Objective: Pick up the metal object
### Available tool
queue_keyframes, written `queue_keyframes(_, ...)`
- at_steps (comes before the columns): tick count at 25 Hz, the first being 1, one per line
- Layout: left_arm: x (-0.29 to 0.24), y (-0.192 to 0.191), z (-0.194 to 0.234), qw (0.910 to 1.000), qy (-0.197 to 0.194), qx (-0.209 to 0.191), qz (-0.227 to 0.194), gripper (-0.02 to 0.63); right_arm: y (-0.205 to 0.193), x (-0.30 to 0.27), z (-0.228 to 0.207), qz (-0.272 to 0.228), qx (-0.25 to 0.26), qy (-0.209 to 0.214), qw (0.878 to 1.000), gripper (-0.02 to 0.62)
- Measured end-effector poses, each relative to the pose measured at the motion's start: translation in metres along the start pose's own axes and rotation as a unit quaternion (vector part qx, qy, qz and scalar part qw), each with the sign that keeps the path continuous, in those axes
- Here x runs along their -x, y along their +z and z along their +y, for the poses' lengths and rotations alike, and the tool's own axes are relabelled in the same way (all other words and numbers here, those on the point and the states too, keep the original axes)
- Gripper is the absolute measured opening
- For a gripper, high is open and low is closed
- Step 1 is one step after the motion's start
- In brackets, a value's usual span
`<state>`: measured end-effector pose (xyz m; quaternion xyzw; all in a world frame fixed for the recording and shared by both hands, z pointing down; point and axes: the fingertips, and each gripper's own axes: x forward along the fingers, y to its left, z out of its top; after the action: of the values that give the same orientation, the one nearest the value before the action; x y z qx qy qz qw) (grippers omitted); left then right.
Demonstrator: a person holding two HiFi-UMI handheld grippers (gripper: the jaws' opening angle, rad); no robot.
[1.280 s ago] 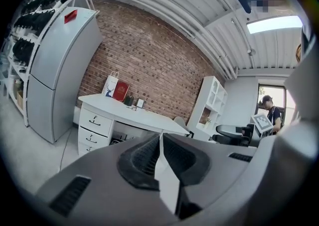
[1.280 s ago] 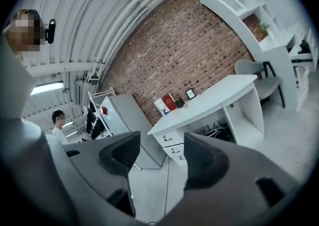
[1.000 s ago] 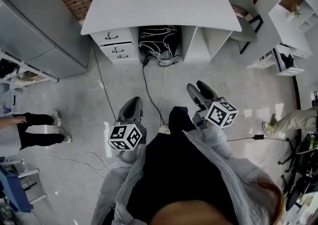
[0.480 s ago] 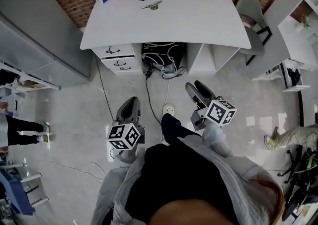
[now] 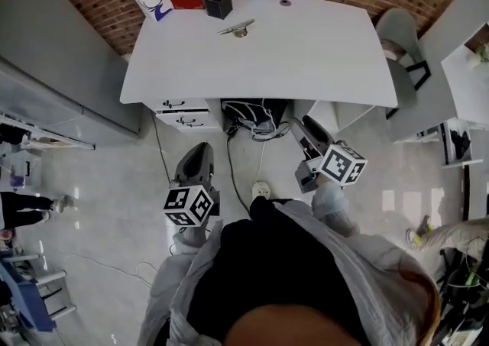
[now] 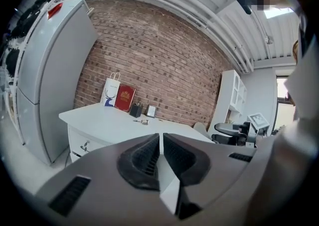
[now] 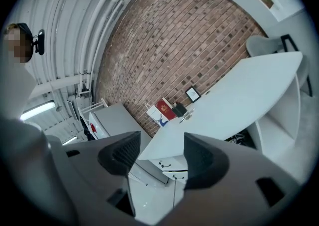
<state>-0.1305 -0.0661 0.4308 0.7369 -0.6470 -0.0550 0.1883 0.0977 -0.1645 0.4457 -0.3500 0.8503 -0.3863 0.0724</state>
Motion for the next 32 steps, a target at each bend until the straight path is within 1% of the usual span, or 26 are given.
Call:
queue_keyframes(5, -0.031, -0.001, 0.016, 0.9998, 0.018, 0.009, 0.003, 0.037, 0.021, -0.034, -0.017, 0.004, 0.007, 0.003, 1.000, 0.270)
queue_keyframes(9, -0.047, 0.004, 0.026, 0.9993, 0.035, 0.015, 0.004, 0.037, 0.028, -0.056, -0.024, 0.018, -0.006, 0.010, 1.000, 0.270)
queue_keyframes(16, -0.062, 0.004, 0.035, 0.9985, 0.043, 0.022, 0.025, 0.037, 0.027, -0.075, -0.030, 0.029, -0.025, 0.012, 0.999, 0.270)
queue_keyframes(19, -0.077, 0.004, 0.039, 0.9987, 0.036, 0.020, 0.028, 0.037, 0.029, -0.088, -0.034, 0.023, -0.035, 0.012, 0.999, 0.270)
queue_keyframes(23, -0.105, 0.005, 0.050, 0.9988, 0.024, 0.021, 0.037, 0.037, 0.035, -0.107, -0.044, 0.019, -0.042, -0.006, 0.999, 0.272)
queue_keyframes(24, -0.115, 0.007, 0.054, 0.9988, 0.021, 0.020, 0.038, 0.037, 0.039, -0.115, -0.046, 0.015, -0.044, -0.005, 0.999, 0.272)
queue_keyframes(26, -0.137, 0.016, 0.063, 0.9990, 0.016, 0.018, 0.039, 0.037, 0.046, -0.131, -0.052, 0.011, -0.053, -0.002, 0.999, 0.272)
queue_keyframes(28, -0.160, 0.028, 0.074, 0.9991, 0.012, 0.018, 0.036, 0.037, 0.053, -0.150, -0.058, 0.013, -0.062, -0.008, 0.998, 0.272)
queue_keyframes(32, -0.205, 0.050, 0.092, 0.9992, 0.001, 0.018, 0.037, 0.037, 0.077, -0.195, -0.060, 0.009, -0.069, -0.010, 0.997, 0.272)
